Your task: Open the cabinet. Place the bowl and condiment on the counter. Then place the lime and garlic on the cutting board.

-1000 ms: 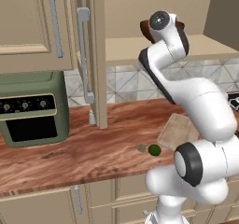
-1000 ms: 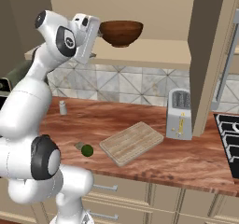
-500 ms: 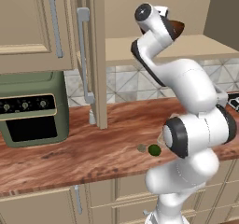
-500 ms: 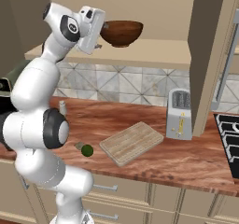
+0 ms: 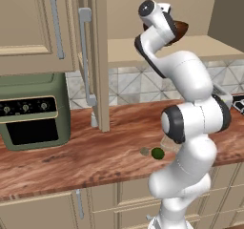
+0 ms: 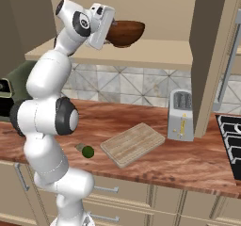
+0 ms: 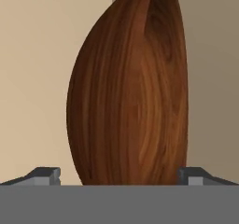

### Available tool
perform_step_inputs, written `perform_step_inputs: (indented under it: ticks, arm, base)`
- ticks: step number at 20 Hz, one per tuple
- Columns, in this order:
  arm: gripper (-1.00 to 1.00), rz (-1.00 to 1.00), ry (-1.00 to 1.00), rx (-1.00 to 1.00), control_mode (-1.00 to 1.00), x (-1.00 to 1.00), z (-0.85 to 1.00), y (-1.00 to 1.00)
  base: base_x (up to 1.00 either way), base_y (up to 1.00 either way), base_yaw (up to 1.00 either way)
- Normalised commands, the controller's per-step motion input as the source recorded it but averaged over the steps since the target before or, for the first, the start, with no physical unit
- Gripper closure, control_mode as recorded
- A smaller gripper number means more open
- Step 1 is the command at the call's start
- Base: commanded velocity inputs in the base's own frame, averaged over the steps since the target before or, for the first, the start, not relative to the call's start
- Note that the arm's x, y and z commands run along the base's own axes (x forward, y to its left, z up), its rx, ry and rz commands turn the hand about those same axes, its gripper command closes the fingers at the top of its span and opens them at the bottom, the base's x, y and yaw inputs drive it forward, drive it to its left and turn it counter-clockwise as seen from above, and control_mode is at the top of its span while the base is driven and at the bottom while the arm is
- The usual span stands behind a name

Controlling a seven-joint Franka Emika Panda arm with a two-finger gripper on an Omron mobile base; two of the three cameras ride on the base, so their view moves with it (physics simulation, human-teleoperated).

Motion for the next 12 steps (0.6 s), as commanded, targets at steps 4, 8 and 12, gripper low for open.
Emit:
perform_step_inputs:
  ticks: [4,8,12]
  arm:
    - [-1.00,0.02,0.00,0.00,-1.00,0.46,-0.05,-0.17]
    - [-1.00,0.01,0.00,0.00,-1.00,0.28,-0.15,-0.03]
    - [1.00,0.00,0.00,0.00,-1.00,0.02,-0.14,0.00]
  base:
    - [0.00,0.00,0.00]
    - [0.00,0.00,0.00]
    - [0.00,0.00,0.00]
